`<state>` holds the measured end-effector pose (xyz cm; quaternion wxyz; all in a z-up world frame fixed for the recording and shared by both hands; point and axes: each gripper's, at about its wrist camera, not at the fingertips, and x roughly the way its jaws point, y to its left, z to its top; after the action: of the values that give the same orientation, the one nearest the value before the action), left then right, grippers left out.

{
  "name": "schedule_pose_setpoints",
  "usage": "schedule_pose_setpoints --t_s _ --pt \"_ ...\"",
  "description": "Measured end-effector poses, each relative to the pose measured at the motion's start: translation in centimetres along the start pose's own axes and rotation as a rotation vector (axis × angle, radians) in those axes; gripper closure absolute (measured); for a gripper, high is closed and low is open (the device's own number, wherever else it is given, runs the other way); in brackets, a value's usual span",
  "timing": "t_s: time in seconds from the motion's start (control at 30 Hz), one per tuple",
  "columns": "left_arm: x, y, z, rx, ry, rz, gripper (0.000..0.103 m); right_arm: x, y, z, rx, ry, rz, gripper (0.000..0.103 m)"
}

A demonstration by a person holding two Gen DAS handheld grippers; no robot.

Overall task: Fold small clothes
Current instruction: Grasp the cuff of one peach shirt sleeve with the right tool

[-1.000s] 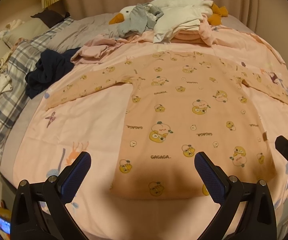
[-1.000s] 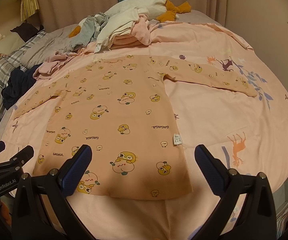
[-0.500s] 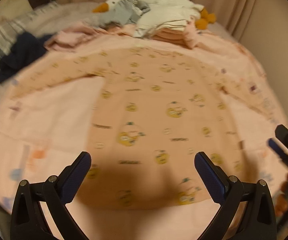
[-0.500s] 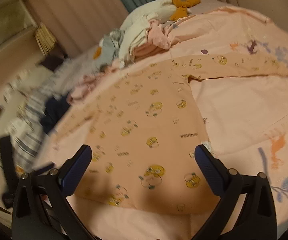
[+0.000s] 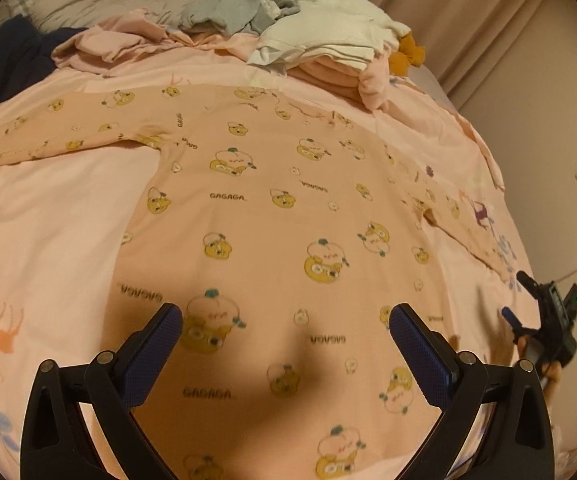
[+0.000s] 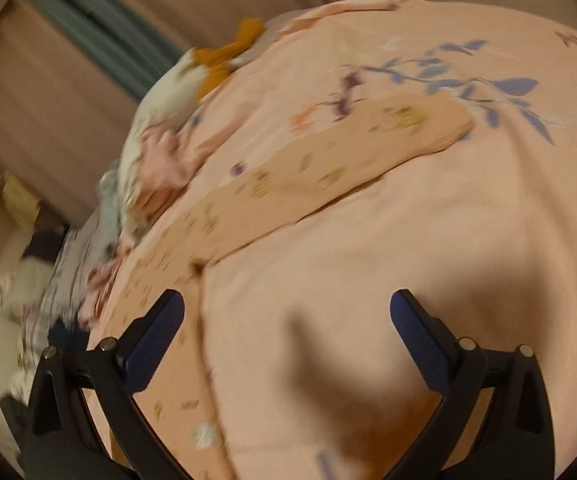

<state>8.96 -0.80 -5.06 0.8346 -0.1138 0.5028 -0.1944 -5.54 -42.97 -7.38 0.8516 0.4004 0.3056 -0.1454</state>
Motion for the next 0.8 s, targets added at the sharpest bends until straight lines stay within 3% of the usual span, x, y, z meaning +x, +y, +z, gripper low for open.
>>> schedule_pose_setpoints --t_s 0.17,0.47,0.57,0.63,0.7,0.8 --pt "1.2 -0.2 2.0 -0.014 -0.01 0.012 0.001 2.1 -5.1 4.4 0.188 -0.047 -0.004 0.0" --pt "3.0 -0.3 4.1 -0.055 -0.007 0.031 0.001 4.7 -7.6 9.0 0.373 -0.149 0.036 0.009" --pt "3.5 -0.4 4.3 -0.051 0.0 0.046 0.001 5.1 -8.1 9.9 0.388 -0.17 -0.001 0.032" --pt "3.7 -0.2 4.4 -0.053 0.004 0.05 0.001 5.4 -8.8 10.3 0.394 -0.164 -0.037 0.068" --pt "3.9 0.0 4.5 -0.059 0.01 0.054 0.001 5.6 -9.6 10.4 0.411 -0.148 -0.085 0.091" --pt "3.7 0.4 4.6 -0.059 0.006 0.063 0.001 4.8 -9.3 10.5 0.386 -0.165 -0.086 0.093"
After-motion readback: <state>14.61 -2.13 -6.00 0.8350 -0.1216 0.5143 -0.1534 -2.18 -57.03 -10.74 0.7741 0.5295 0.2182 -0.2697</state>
